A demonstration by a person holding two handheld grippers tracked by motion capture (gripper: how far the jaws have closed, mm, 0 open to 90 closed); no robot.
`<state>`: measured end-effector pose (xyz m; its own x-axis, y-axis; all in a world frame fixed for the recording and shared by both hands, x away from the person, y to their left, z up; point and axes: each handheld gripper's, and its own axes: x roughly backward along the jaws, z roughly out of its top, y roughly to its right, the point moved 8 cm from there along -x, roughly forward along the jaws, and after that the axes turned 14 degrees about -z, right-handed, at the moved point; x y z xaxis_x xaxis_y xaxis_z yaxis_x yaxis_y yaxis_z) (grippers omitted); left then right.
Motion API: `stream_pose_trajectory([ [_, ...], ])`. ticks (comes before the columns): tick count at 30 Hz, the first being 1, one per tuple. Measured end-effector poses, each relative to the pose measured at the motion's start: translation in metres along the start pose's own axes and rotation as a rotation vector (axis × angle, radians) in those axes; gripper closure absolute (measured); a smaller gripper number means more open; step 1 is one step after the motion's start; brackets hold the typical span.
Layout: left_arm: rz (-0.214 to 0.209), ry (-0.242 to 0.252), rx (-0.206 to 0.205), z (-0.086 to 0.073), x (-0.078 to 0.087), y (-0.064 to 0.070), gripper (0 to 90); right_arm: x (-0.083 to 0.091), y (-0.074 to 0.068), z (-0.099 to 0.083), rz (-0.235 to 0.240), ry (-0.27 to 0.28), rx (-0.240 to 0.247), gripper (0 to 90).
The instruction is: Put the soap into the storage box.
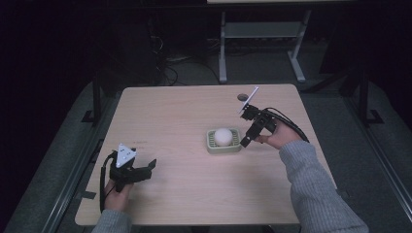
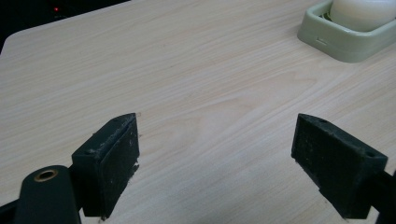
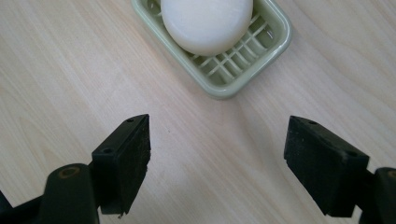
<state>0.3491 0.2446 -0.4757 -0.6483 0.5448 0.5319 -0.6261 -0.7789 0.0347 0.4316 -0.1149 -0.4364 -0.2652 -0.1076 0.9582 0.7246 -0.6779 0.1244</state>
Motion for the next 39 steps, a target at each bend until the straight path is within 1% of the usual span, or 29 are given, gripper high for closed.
stream_pose_trajectory([
  [10,0.000,-0.002,-0.002,0.000,0.000,0.000,14.8,0.003,0.001,-0.014,0.008,0.014,-0.014,22.7],
  [14,0.000,-0.002,-0.005,0.000,0.000,0.001,14.9,0.005,0.003,-0.021,0.003,0.010,-0.024,22.7],
  [27,0.001,-0.004,-0.003,0.000,0.000,0.001,14.8,0.007,0.002,-0.031,0.010,0.025,-0.035,22.7],
  [32,0.002,-0.002,-0.003,0.000,0.000,0.001,14.8,0.008,0.003,-0.037,0.011,0.025,-0.044,22.7],
  [34,0.003,-0.002,-0.002,0.000,0.001,0.001,14.8,0.008,0.004,-0.040,0.014,0.032,-0.054,22.7],
  [39,0.002,-0.005,-0.004,0.000,0.001,0.001,14.9,0.008,0.004,-0.044,0.014,0.032,-0.057,22.7],
])
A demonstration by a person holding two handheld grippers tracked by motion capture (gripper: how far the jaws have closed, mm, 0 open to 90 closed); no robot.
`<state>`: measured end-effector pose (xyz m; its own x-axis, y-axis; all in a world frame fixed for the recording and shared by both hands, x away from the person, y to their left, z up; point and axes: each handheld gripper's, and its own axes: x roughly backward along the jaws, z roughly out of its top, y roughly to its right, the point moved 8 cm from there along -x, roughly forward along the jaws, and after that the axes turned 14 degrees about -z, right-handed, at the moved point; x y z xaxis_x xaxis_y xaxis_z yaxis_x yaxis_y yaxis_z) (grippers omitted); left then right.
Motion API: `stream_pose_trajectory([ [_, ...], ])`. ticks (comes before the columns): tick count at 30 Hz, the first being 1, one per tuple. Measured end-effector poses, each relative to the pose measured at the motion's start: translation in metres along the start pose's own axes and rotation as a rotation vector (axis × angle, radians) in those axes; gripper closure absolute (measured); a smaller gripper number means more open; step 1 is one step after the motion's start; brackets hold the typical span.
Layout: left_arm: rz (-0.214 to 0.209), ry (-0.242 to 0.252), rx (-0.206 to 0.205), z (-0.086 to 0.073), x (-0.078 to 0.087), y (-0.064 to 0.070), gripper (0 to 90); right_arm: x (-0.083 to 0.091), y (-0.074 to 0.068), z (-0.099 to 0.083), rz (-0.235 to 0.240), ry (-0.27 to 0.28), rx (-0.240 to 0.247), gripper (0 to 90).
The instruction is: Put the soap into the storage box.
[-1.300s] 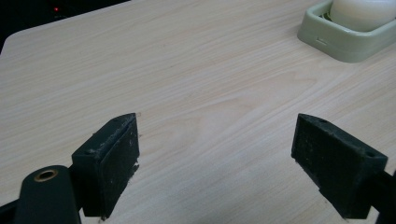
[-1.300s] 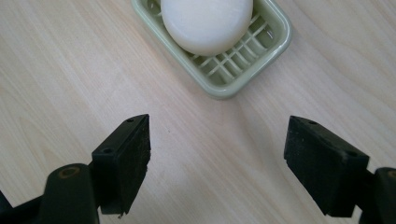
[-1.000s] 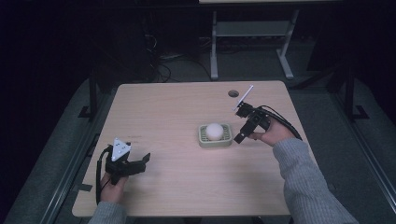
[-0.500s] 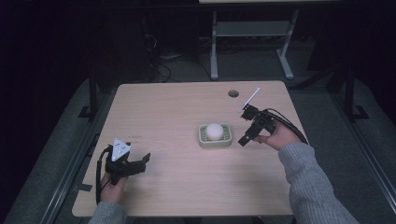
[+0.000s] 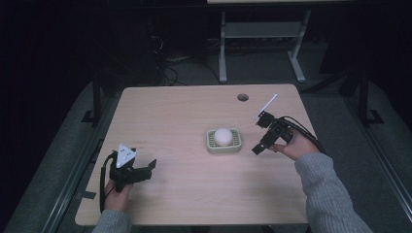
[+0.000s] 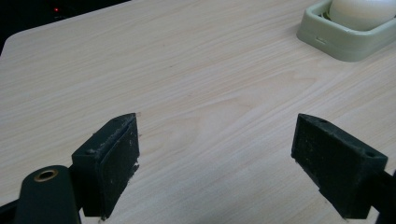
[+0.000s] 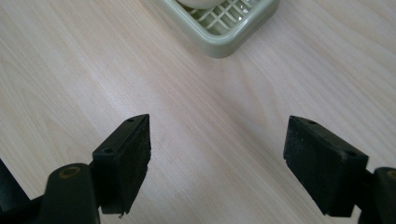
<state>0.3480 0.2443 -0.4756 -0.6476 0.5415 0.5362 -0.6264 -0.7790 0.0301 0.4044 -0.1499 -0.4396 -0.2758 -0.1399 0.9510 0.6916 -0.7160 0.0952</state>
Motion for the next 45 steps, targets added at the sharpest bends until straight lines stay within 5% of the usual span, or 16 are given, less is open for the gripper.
stream_pose_trajectory([
  [45,0.002,-0.002,-0.003,-0.001,0.000,0.000,14.8,-0.011,0.007,-0.062,0.008,0.016,-0.078,22.9],
])
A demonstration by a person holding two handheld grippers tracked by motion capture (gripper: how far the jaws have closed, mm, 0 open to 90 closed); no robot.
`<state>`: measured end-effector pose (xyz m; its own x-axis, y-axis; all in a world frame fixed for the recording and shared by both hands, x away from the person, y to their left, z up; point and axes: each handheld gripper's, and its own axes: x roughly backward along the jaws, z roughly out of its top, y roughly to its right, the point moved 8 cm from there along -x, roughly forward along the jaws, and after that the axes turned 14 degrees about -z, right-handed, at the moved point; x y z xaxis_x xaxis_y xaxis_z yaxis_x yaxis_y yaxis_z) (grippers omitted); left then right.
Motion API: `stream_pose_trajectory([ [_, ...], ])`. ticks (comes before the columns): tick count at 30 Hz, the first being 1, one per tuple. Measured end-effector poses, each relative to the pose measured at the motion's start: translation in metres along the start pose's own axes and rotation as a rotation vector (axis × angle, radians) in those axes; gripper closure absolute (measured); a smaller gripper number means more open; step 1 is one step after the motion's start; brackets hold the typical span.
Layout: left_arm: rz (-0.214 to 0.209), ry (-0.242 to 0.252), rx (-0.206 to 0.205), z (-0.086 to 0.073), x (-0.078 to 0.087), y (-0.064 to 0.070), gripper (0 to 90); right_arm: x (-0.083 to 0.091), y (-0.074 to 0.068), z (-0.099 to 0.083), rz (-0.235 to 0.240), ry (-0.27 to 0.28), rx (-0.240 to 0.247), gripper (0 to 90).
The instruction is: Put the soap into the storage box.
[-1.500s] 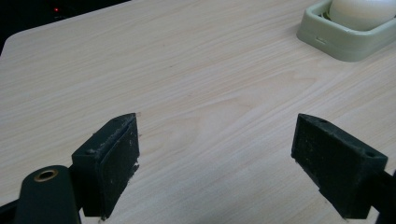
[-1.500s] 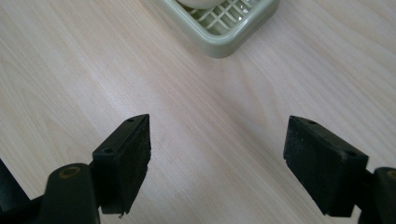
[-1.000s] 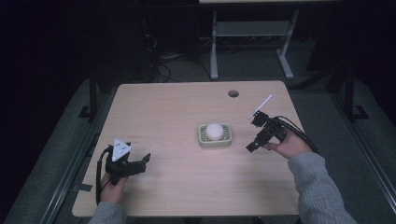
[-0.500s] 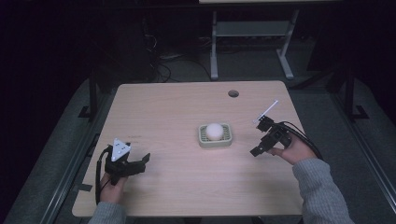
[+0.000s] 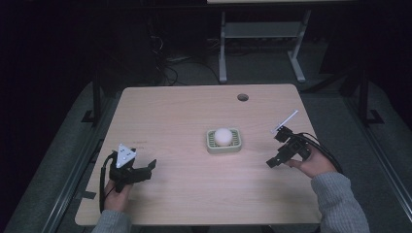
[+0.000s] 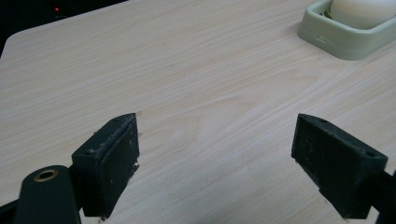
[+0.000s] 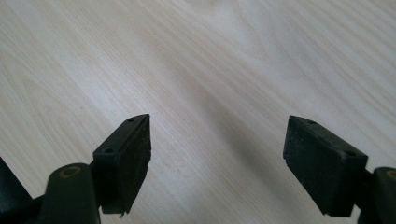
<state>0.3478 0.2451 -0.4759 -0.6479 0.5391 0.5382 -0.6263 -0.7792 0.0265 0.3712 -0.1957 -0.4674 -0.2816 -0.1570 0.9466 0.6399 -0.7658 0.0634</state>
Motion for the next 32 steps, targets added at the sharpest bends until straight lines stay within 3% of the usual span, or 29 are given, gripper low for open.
stream_pose_trajectory([
  [20,0.003,-0.009,-0.011,0.000,-0.001,0.002,14.9,-0.007,0.002,-0.033,0.006,0.014,-0.047,23.3],
  [32,-0.002,-0.011,-0.014,0.000,-0.002,0.002,14.9,-0.008,-0.006,-0.048,0.010,0.050,-0.054,23.5],
])
